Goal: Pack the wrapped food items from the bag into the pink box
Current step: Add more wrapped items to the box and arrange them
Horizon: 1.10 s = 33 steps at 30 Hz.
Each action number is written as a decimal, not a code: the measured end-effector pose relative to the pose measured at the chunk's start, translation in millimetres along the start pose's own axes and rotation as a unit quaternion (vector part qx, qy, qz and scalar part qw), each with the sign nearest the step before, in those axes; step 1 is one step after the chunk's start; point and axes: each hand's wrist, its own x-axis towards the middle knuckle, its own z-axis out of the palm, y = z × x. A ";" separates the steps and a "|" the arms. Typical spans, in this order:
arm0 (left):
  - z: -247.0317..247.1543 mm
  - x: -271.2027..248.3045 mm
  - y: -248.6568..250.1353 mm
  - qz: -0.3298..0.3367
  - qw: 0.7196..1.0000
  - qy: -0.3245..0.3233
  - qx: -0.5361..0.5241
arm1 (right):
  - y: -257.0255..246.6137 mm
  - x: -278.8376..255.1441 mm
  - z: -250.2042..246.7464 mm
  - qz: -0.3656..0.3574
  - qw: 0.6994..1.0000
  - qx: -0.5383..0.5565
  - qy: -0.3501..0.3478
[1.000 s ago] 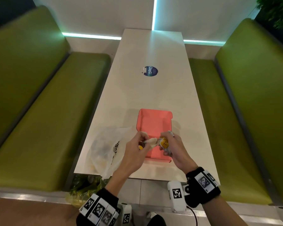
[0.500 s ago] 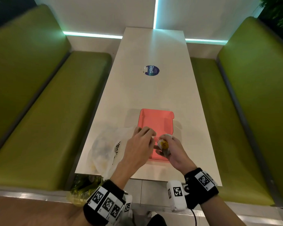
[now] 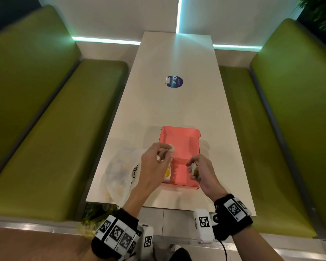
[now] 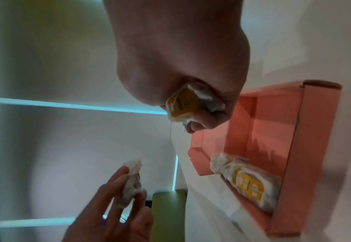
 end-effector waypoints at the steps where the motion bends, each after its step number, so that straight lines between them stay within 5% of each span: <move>1: -2.4 -0.1 2.3 -0.033 0.999 -0.002 -0.041 | -0.7 -1.6 0.1 -0.030 0.999 -0.031 -0.004; 5: -10.6 1.1 5.4 -0.095 0.983 -0.029 -0.153 | -8.5 -12.7 5.4 -0.146 0.985 -0.085 -0.029; 11: -16.8 0.7 5.9 -0.092 0.973 -0.035 -0.207 | -13.0 -24.6 21.2 -0.304 0.934 -0.157 -0.100; 20: -24.1 -3.4 -1.9 -0.032 0.994 -0.084 -0.068 | -7.2 -28.5 23.9 -0.295 0.938 -0.149 -0.101; 28: -24.7 -4.9 8.8 -0.085 0.981 0.015 -0.174 | -0.5 -45.1 24.0 -0.263 0.947 -0.121 -0.135; 33: -16.6 -10.1 3.5 -0.059 0.989 0.055 -0.122 | -0.3 -56.1 29.2 -0.213 0.960 -0.091 -0.157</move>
